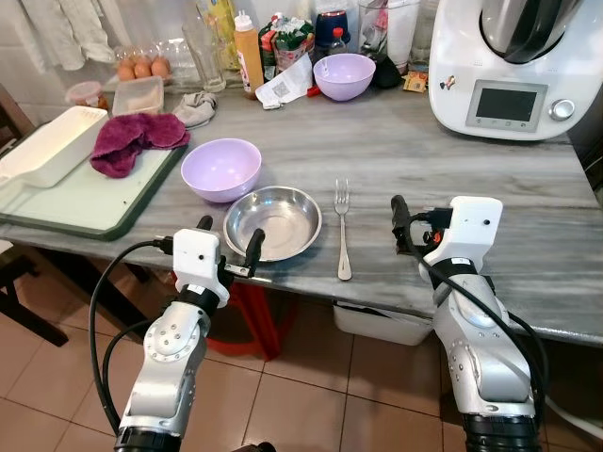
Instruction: Setting the table
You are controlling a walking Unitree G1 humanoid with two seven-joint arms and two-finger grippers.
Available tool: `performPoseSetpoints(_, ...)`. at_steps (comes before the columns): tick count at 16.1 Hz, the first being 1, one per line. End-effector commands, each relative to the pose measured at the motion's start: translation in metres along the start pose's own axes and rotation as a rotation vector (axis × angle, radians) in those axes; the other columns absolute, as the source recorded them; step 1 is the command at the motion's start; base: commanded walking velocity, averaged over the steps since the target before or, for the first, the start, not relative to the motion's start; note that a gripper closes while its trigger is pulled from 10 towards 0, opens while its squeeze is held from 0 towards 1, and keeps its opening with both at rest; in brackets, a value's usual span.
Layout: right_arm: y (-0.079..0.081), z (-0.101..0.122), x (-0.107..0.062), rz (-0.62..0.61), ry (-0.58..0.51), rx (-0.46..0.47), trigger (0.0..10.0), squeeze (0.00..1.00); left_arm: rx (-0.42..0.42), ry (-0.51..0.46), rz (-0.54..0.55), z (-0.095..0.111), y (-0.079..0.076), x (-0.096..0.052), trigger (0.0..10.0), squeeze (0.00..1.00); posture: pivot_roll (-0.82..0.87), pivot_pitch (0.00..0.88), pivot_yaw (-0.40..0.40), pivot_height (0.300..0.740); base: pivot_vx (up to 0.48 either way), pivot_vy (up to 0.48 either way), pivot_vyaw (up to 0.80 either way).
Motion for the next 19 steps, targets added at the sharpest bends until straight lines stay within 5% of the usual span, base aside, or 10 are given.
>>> performPoseSetpoints(1, 0.000, -0.002, 0.000, 0.000, 0.014, 0.013, 10.0, 0.00, 0.005, 0.013, 0.032, -0.002, 0.005, 0.001, 10.0, 0.00, -0.13, 0.087, 0.094, 0.740, 0.000, 0.000, -0.71)
performPoseSetpoints(6, -0.005, 0.000, -0.006, -0.008, -0.010, -0.022, 10.0, 0.00, 0.023, 0.007, 0.066, 0.000, 0.008, 0.000, 10.0, 0.00, -0.13, 0.094, 0.088, 0.740, 0.000, 0.000, -0.70)
performPoseSetpoints(13, -0.030, 0.009, -0.034, -0.085, -0.103, -0.143, 10.0, 0.00, 0.057, 0.017, 0.110, -0.001, 0.016, -0.009, 10.0, 0.00, -0.15, 0.110, 0.079, 0.740, 0.000, 0.000, 0.00)
performPoseSetpoints(17, -0.036, -0.015, -0.056, -0.069, -0.034, -0.171, 10.0, 0.00, 0.063, 0.044, 0.117, -0.008, 0.019, -0.014, 10.0, 0.00, -0.16, 0.116, 0.081, 0.740, 0.000, 0.000, 0.00)
performPoseSetpoints(19, -0.038, -0.014, -0.054, -0.066, -0.039, -0.187, 10.0, 0.00, 0.062, 0.053, 0.105, -0.011, 0.014, -0.016, 10.0, 0.00, -0.16, 0.116, 0.081, 0.740, 0.000, 0.000, 0.00)
Point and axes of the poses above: a point about 5 cm out from each wrist's last joint towards the gripper, its own x axis pointing out of the wrist towards the gripper, its own z axis along the axis of the wrist's last joint, y = z × x, the point moved 4 cm from there along x, pointing out of the wrist towards the gripper
